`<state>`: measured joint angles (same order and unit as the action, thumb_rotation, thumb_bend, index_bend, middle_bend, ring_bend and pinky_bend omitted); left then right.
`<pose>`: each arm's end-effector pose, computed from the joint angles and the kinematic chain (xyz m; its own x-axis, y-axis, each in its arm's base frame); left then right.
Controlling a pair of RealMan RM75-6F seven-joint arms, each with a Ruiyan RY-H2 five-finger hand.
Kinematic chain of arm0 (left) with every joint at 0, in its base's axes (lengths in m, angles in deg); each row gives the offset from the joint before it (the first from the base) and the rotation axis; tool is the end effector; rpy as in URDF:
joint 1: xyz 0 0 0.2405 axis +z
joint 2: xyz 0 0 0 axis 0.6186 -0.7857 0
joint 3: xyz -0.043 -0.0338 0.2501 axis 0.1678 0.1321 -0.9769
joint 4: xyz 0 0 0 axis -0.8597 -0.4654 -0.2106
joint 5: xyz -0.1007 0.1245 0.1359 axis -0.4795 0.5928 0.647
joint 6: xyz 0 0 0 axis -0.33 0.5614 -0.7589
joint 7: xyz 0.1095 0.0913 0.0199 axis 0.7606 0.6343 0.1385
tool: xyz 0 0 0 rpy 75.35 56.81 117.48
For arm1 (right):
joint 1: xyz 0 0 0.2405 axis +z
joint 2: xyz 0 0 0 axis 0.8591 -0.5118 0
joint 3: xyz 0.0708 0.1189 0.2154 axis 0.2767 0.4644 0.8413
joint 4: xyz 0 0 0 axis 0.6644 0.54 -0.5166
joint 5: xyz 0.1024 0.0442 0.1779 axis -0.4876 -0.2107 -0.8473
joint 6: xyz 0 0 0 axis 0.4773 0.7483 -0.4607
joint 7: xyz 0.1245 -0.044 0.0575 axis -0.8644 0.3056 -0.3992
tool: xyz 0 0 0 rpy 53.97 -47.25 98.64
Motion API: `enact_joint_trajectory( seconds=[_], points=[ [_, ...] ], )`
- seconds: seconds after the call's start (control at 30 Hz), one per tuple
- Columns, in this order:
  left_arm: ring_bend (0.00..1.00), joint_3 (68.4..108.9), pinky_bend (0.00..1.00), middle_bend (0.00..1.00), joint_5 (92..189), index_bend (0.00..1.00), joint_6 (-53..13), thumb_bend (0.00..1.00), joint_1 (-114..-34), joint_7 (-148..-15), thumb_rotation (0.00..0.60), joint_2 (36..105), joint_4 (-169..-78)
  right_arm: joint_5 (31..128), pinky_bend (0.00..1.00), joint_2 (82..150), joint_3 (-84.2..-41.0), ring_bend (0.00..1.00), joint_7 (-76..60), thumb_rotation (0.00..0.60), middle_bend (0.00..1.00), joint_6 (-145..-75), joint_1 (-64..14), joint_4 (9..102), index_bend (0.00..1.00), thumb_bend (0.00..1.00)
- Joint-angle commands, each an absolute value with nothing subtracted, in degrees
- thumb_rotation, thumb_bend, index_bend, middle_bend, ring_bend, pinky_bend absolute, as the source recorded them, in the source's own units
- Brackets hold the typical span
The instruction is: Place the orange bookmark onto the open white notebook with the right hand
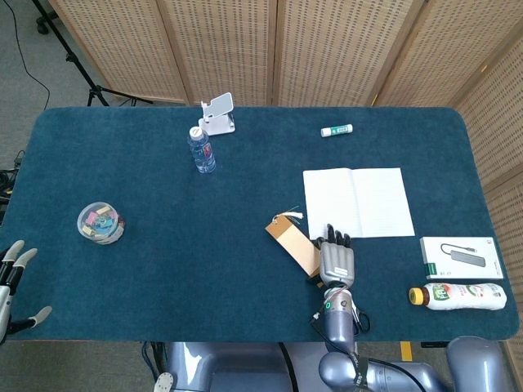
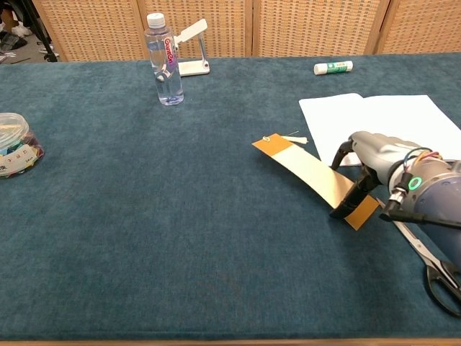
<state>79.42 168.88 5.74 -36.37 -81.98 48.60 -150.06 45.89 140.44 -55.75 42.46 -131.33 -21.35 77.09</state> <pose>-0.3014 0.1307 0.1653 0.3414 0.0294 0.9395 0.9385 0.0439 -0.3424 -0.1360 -0.2784 -0.0609 0.2638 -0.3674 0.8918 -0.9103 0.2108 0.3561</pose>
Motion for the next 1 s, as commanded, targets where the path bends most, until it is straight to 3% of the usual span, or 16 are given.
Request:
enact_joint_trajectory(
  seconds=[0.03, 0.27, 0.53, 0.77, 1.0],
  points=[
    [0.0, 79.46, 0.0, 0.0, 168.81, 0.0, 5.83, 0.0, -36.32, -82.03, 0.6, 48.59, -150.08, 46.52, 0.0, 140.65, -55.88, 0.0, 42.65, 0.6, 0.0, -131.34, -21.35, 77.29, 0.59, 0.05],
    [0.0, 79.41, 0.0, 0.0, 168.77, 0.0, 5.62, 0.0, -36.36, -82.02, 0.6, 48.59, -150.09, 49.54, 0.0, 140.29, -56.64, 0.0, 43.34, 0.6, 0.0, -131.17, -21.03, 79.01, 0.59, 0.05],
    [0.0, 79.44, 0.0, 0.0, 168.61, 0.0, 5.6, 0.0, -36.33, -82.09, 0.6, 48.51, -150.22, 49.28, 0.0, 139.9, -52.01, 0.0, 45.69, 0.6, 0.0, -130.52, -18.33, 79.45, 0.59, 0.05],
    [0.0, 79.53, 0.0, 0.0, 168.41, 0.0, 5.52, 0.0, -36.34, -82.53, 0.6, 48.31, -150.22, 45.4, 0.0, 137.45, -43.89, 0.0, 47.56, 0.6, 0.0, -129.32, -15.16, 77.97, 0.59, 0.05],
    [0.0, 79.59, 0.0, 0.0, 168.1, 0.0, 5.19, 0.0, -36.45, -82.57, 0.6, 48.21, -150.35, 38.91, 0.0, 132.15, -31.21, 0.0, 46.68, 0.6, 0.0, -126.6, -10.86, 70.06, 0.59, 0.05]
  ],
)
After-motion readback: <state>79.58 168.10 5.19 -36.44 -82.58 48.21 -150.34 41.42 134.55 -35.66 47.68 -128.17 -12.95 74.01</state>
